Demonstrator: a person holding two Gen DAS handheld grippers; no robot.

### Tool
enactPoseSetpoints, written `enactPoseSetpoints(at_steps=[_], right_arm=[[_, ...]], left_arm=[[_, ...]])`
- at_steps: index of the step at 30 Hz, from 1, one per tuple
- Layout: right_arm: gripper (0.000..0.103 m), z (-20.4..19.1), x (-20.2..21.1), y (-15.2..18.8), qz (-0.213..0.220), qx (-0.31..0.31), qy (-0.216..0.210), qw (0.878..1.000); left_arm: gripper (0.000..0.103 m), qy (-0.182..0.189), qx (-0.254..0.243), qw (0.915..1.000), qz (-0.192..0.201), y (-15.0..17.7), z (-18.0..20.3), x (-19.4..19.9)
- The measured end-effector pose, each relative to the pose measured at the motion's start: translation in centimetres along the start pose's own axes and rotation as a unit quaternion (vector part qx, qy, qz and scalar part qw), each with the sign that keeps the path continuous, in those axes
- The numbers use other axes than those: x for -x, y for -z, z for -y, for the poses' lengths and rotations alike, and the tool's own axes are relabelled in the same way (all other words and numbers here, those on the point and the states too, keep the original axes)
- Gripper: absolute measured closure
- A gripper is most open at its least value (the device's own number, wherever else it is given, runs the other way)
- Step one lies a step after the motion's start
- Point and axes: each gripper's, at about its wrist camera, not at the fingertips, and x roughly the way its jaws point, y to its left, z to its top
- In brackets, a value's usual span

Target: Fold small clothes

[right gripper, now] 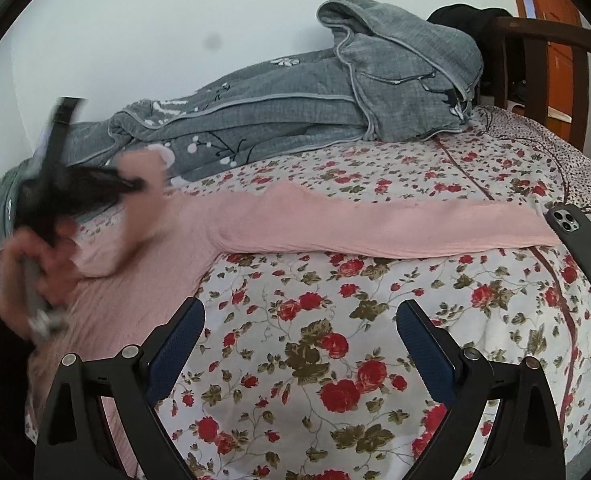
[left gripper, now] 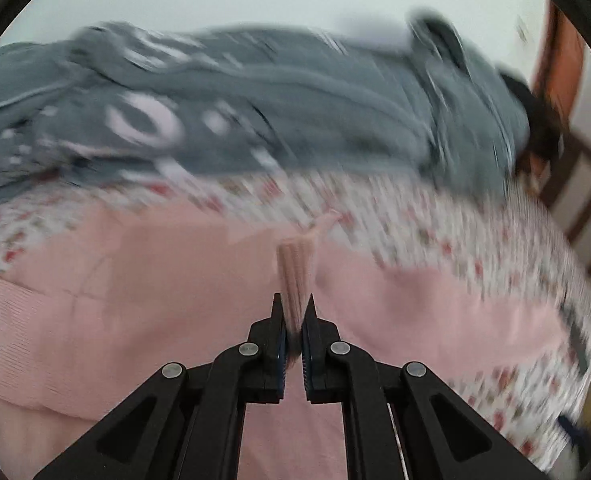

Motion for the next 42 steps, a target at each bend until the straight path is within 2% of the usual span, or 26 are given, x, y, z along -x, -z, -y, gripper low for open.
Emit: enactPoseSetpoints(at_steps=[1, 3, 4, 7, 8, 9, 12, 14, 16, 19, 23, 25, 27, 28, 29, 30, 31, 32, 33, 34, 35, 37, 39, 40, 41, 42], right_arm=[[0.007, -0.2, -0.3, -0.1, -0.001, 0.002, 0.0, 1.0], [0.007, -0.6, -0.9, -0.4, -0.004, 0.006, -0.002, 1.0], [0.007, -0.8, -1.2, -0.6, -0.005, 0.008, -0.005, 1.0], [0.007, -1.7, -2.0, -1.6, -0.001, 0.013, -0.018, 1.0], [0.007, -2.3, -2.5, -2.2, 0.001, 0.015, -0.025, 1.0], [0.007, -2.6, -2.9, -2.6, 0.002, 0.015, -0.029, 0.999], [0.007, -4.6, -4.9, -4.0, -0.002, 0.017, -0.053, 0.998], [0.013, -5.9, -6.2, -4.7, -0.007, 0.018, -0.069, 0.997], [0.02, -7.4, -7.9, -5.5, -0.017, 0.019, -0.087, 0.996], [0.023, -9.3, -10.5, -6.1, -0.035, 0.028, -0.083, 0.996], [0.035, -10.9, -14.5, -6.0, -0.079, 0.043, -0.053, 0.995], [0.039, -11.5, -16.1, -5.5, -0.099, 0.056, -0.028, 0.993], [0.045, -12.3, -16.8, -5.1, -0.097, 0.083, -0.003, 0.992], [0.057, -12.5, -16.8, -5.0, -0.092, 0.093, -0.004, 0.991], [0.069, -12.7, -16.6, -4.9, -0.086, 0.101, -0.008, 0.991], [0.087, -12.8, -16.3, -4.8, -0.074, 0.105, 0.007, 0.992], [0.098, -12.6, -16.0, -4.8, -0.065, 0.101, 0.007, 0.993], [0.098, -12.3, -15.5, -4.8, -0.055, 0.095, -0.01, 0.994], [0.098, -11.8, -14.4, -4.9, -0.026, 0.083, -0.027, 0.996], [0.098, -11.4, -13.5, -4.9, -0.005, 0.075, -0.036, 0.997], [0.098, -11.2, -13.1, -4.8, 0.004, 0.075, -0.045, 0.996], [0.098, -11.9, -14.1, -4.6, -0.017, 0.089, -0.024, 0.996], [0.098, -12.7, -15.7, -4.6, -0.048, 0.105, -0.003, 0.993], [0.098, -12.9, -16.0, -4.6, -0.056, 0.107, 0.005, 0.993], [0.098, -13.0, -16.3, -4.5, -0.062, 0.108, 0.01, 0.992], [0.098, -13.0, -16.5, -4.5, -0.067, 0.108, 0.013, 0.992]], left_arm=[[0.094, -0.004, -0.013, 0.9997, -0.018, 1.0, 0.9, -1.1], [0.082, 0.002, -0.04, 0.9976, -0.057, 1.8, 1.7, -2.1], [0.08, 0.008, -0.048, 0.9971, -0.059, 1.9, 1.6, -1.7], [0.049, 0.01, -0.043, 0.9987, -0.027, 1.1, -1.0, 1.3], [0.035, 0.011, -0.036, 0.9992, -0.014, 0.8, -2.0, 2.1], [0.032, 0.007, -0.027, 0.9996, 0.005, 0.3, -3.6, 3.5], [0.031, -0.015, 0.005, 0.9994, 0.03, -0.9, -9.4, 6.7], [0.031, -0.044, 0.037, 0.9979, 0.031, -1.5, -13.4, 7.7], [0.031, -0.08, 0.061, 0.9944, 0.033, -1.2, -18.3, 8.8], [0.031, -0.127, 0.096, 0.9868, 0.03, 0.1, -23.9, 9.2], [0.033, -0.103, 0.166, 0.9806, 0.001, 2.7, -29.9, 7.9], [0.033, -0.089, 0.18, 0.9797, -0.011, 3.6, -30.9, 6.6], [0.034, -0.068, 0.183, 0.9808, -0.006, 4.2, -31.4, 5.7], [0.036, -0.061, 0.178, 0.9822, -0.002, 4.0, -31.1, 5.3], [0.05, -0.051, 0.173, 0.9837, 0.001, 3.9, -30.9, 5.2], [0.079, -0.036, 0.166, 0.9855, 0.006, 3.6, -30.6, 4.9], [0.091, -0.02, 0.159, 0.987, 0.015, 3.4, -30.4, 4.9], [0.09, -0.016, 0.157, 0.9868, 0.037, 3.3, -29.9, 5.3], [0.09, -0.013, 0.161, 0.9829, 0.088, 3.4, -30.1, 6.8], [0.09, 0.009, 0.162, 0.9787, 0.126, 3.7, -30.3, 8.3], [0.09, 0.014, 0.162, 0.9777, 0.133, 3.9, -30.4, 8.6], [0.09, 0.002, 0.173, 0.9773, 0.122, 4.3, -30.9, 7.8], [0.088, -0.014, 0.21, 0.9752, 0.067, 4.3, -32.2, 5.8], [0.083, -0.015, 0.226, 0.9723, 0.057, 4.4, -32.8, 5.5], [0.072, -0.015, 0.248, 0.967, 0.056, 4.7, -33.6, 5.5], [0.07, -0.02, 0.259, 0.9636, 0.063, 5.1, -34.2, 6.0]])
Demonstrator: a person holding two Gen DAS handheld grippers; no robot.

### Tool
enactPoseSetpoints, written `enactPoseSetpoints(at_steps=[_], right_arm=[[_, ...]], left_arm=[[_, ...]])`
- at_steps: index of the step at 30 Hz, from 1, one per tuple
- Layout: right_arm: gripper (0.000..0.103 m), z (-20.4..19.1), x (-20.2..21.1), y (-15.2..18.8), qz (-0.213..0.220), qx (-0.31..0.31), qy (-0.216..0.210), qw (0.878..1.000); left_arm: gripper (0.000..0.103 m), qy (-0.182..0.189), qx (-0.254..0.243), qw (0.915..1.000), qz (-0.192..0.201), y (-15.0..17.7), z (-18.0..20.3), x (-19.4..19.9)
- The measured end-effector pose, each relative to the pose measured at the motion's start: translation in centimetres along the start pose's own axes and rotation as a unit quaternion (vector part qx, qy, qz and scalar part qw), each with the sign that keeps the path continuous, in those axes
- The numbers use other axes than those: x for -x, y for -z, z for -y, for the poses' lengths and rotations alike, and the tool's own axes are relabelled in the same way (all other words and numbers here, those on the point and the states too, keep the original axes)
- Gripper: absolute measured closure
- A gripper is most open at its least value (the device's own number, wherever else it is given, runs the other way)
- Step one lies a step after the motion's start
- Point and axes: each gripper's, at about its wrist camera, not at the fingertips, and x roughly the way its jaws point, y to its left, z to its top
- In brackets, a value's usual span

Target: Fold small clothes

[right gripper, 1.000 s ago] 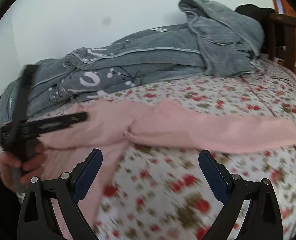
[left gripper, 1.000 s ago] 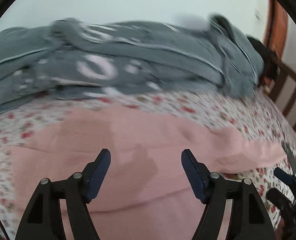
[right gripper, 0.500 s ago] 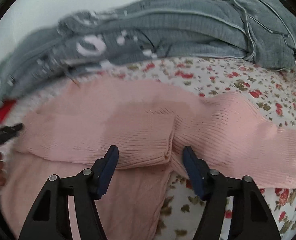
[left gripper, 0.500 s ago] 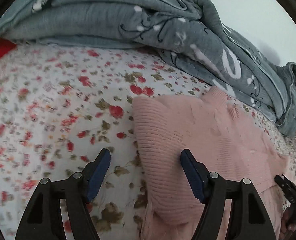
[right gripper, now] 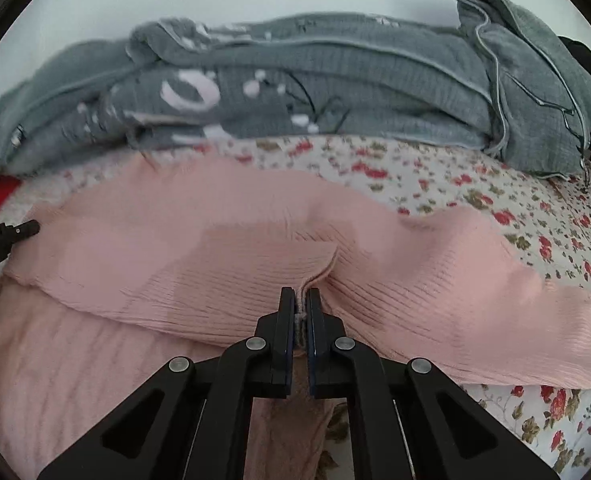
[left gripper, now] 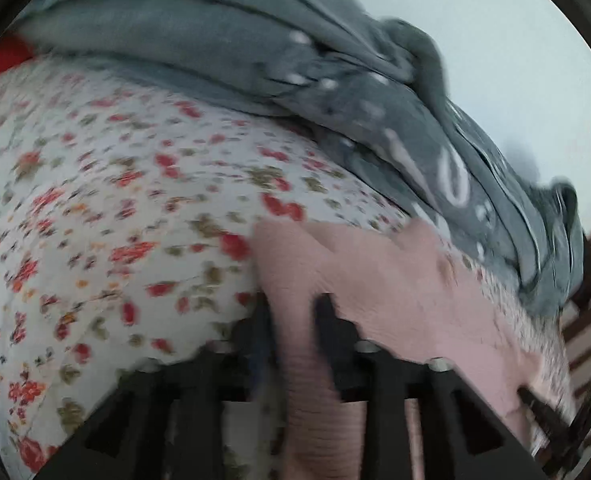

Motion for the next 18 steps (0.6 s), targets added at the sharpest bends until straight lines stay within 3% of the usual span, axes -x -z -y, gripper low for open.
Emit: enactPoseSetpoints(at_steps=[2, 5, 7, 8, 9, 10, 12, 13, 18], right_arm=[[0.098, 0.0, -0.2, 0.1, -0.007, 0.0, 0.004, 1.0], [0.093, -0.2, 0.0, 0.2, -0.008, 0.004, 0.008, 1.0], [0.083, 0.2, 0.8, 0.2, -0.005, -0.001, 0.005, 1.0], [0.079, 0.5, 1.3, 0.3, -0.002, -0.004, 0.001, 1.0], [0.066, 1.0, 2.3, 0.5, 0.004, -0.009, -0.006, 1.0], [0.053, 1.7, 3.3, 0.8, 0.013, -0.014, -0.007, 1.0], [0.044, 3.5, 5.2, 1.7, 0.04, -0.022, 0.008, 0.999], [0.043, 4.8, 6.1, 2.3, 0.049, -0.029, 0.019, 0.998], [0.04, 13.7, 9.9, 5.8, 0.053, -0.099, 0.059, 0.992]], left_arm=[[0.065, 0.001, 0.001, 0.9994, 0.035, 0.0, -0.1, 1.5], [0.061, 0.047, -0.034, 0.9961, 0.066, 0.3, 0.9, 2.9], [0.062, 0.078, -0.065, 0.9923, 0.071, 0.7, 2.1, 3.3], [0.061, 0.088, -0.084, 0.9904, 0.065, 0.9, 2.8, 3.1], [0.061, 0.086, -0.11, 0.9891, 0.048, 1.3, 3.7, 2.4], [0.059, 0.07, -0.126, 0.9891, 0.03, 1.6, 4.3, 1.7], [0.057, 0.028, -0.147, 0.9885, -0.021, 1.8, 5.2, -0.5], [0.057, 0.019, -0.151, 0.9878, -0.036, 1.8, 5.4, -1.1], [0.041, 0.023, -0.17, 0.9846, -0.033, 2.2, 5.8, -0.9]])
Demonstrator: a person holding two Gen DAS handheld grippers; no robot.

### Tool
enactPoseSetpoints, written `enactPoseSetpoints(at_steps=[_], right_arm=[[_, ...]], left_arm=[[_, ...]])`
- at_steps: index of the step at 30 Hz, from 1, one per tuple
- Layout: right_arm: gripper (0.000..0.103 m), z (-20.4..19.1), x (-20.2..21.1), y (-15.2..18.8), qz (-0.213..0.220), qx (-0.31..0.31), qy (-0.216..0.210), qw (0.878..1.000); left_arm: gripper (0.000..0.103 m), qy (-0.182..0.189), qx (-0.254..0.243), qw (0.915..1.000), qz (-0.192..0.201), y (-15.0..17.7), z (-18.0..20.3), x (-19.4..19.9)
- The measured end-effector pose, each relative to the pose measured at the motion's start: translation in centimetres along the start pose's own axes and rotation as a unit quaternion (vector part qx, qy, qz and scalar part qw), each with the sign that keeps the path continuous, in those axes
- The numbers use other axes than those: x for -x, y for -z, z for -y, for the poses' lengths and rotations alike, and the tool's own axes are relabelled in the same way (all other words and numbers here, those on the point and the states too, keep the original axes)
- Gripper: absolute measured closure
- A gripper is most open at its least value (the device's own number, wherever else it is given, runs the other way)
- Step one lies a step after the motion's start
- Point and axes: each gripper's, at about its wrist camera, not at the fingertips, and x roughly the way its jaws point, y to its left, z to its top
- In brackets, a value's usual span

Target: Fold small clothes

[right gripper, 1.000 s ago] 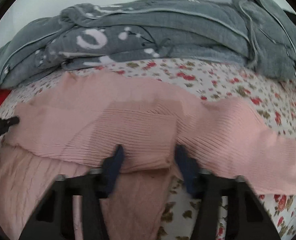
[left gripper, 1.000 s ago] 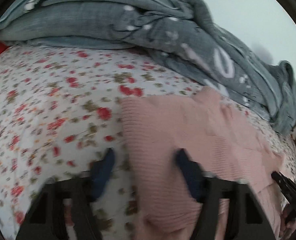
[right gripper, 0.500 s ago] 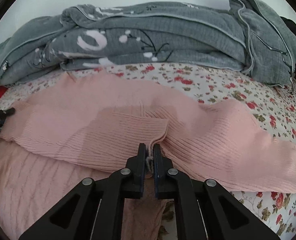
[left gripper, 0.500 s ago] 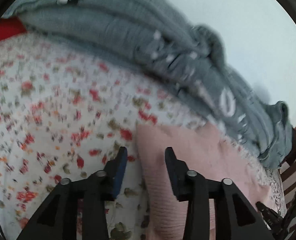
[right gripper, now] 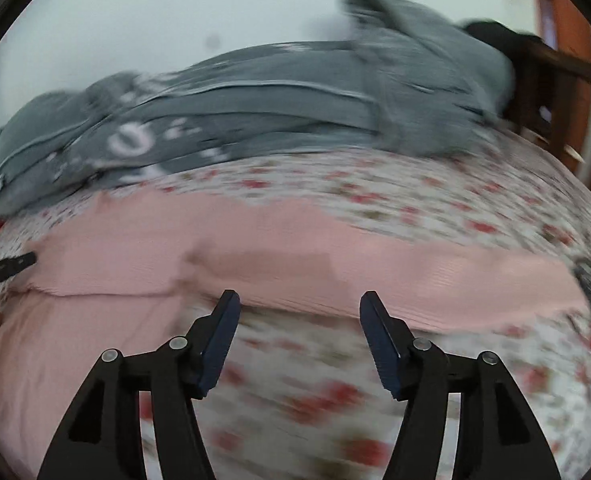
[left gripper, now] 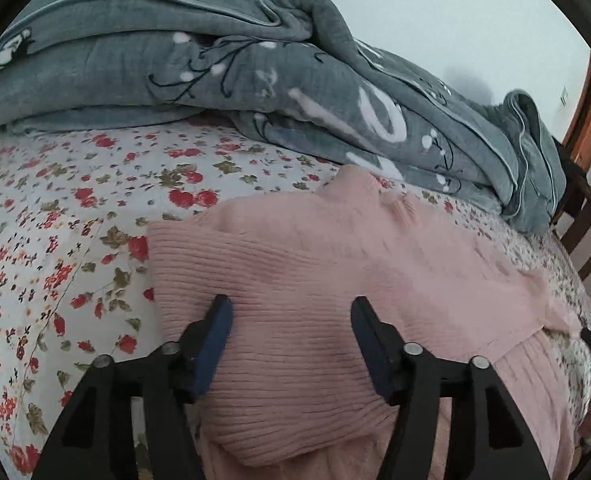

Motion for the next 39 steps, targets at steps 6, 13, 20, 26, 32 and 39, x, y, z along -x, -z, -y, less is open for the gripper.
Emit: enactPoseSetpoints(at_steps=[6, 13, 20, 26, 32, 39], right_arm=[[0.039, 10.1, 1.2, 1.4, -0.006, -0.078, 0.039, 0.996], [0.039, 15.4, -0.7, 1.4, -0.003, -0.151, -0.004, 0.989], [0.039, 18.5, -2.3, -0.1, -0.005, -0.226, -0.027, 0.974], [0.066, 18.6, -3.5, -1.8, -0.014, -0.223, 0.021, 0.974], [0.097, 15.9, -1.9, -3.4, 0.016, -0.168, 0.067, 0.983], [0.097, 6.8, 3.9, -9.9, 0.09, -0.081, 0.067, 0.99]], left_arm=[[0.038, -0.025, -0.025, 0.9994, -0.003, 0.3, 1.1, -0.2], [0.038, -0.031, -0.024, 0.9992, -0.001, 0.1, 1.1, -0.3], [0.038, -0.022, -0.017, 0.9996, 0.002, 0.1, 0.8, -0.2], [0.038, -0.01, -0.006, 0.9999, 0.005, 0.0, 0.5, -0.1], [0.037, -0.009, -0.007, 0.9998, 0.015, 0.0, 0.6, 0.5], [0.031, 0.034, 0.05, 0.9955, 0.073, 0.2, -1.3, 3.1]])
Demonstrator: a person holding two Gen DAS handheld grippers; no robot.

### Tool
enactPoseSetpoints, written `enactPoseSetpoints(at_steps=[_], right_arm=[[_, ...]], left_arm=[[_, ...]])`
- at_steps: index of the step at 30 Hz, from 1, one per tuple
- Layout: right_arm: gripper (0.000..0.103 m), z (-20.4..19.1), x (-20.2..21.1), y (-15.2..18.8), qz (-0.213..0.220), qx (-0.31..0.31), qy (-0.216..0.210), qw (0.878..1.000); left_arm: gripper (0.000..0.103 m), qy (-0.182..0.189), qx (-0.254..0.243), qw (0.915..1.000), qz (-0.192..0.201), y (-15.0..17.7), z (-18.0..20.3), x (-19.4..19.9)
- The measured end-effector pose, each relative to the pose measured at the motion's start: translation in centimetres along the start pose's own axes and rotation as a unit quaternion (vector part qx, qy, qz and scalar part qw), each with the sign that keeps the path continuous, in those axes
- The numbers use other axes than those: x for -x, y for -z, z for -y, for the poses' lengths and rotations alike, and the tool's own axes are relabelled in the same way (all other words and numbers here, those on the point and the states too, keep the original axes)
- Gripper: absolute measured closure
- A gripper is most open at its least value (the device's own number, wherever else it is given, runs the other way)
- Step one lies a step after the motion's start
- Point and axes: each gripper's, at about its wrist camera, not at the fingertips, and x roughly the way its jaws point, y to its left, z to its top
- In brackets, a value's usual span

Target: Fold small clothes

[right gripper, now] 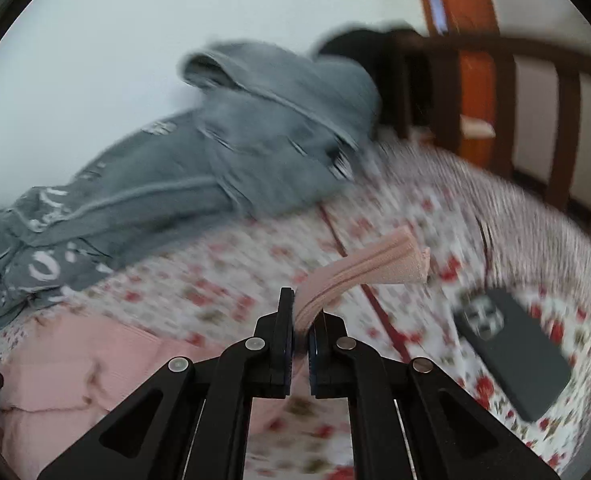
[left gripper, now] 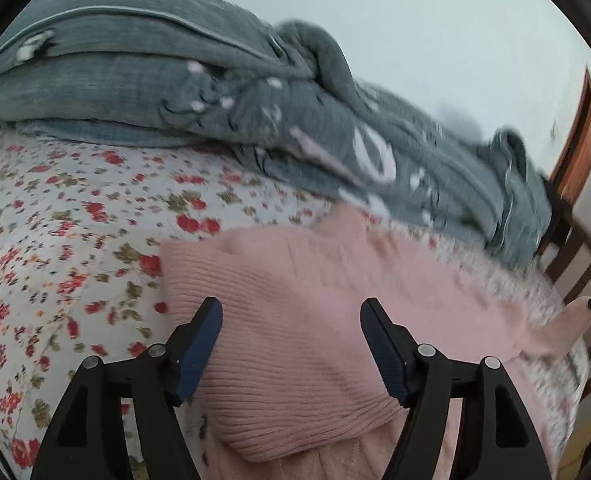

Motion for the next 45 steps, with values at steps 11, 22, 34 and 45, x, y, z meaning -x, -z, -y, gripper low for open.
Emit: enactPoseSetpoints(at_steps=[11, 22, 34, 45], right_arm=[[0.097, -26.0, 7.7, -1.5, 0.047, 0.122, -0.157, 0.979], [0.082, -48.2, 0.4, 15.2, -0.175, 0.189, -0.312, 0.915], [0.039, -34.3, 1.9, 10.8, -0.083, 0.222, -0.213, 0.948], [0.036, -21.0, -5.9, 13.6, -0.137, 0.13, -0.125, 0.974]], left_arm=[[0.025, -0.071, 0.14, 0.9832, 0.094, -0.9, -7.9, 5.5], [0.025, -0.083, 0.226, 0.9655, 0.1, -0.4, -12.5, 6.0], [0.027, 0.013, 0.091, 0.9953, 0.03, -0.6, -6.8, 3.3], [0.087, -0.039, 0.024, 0.9979, -0.047, 0.4, -4.4, 0.8]])
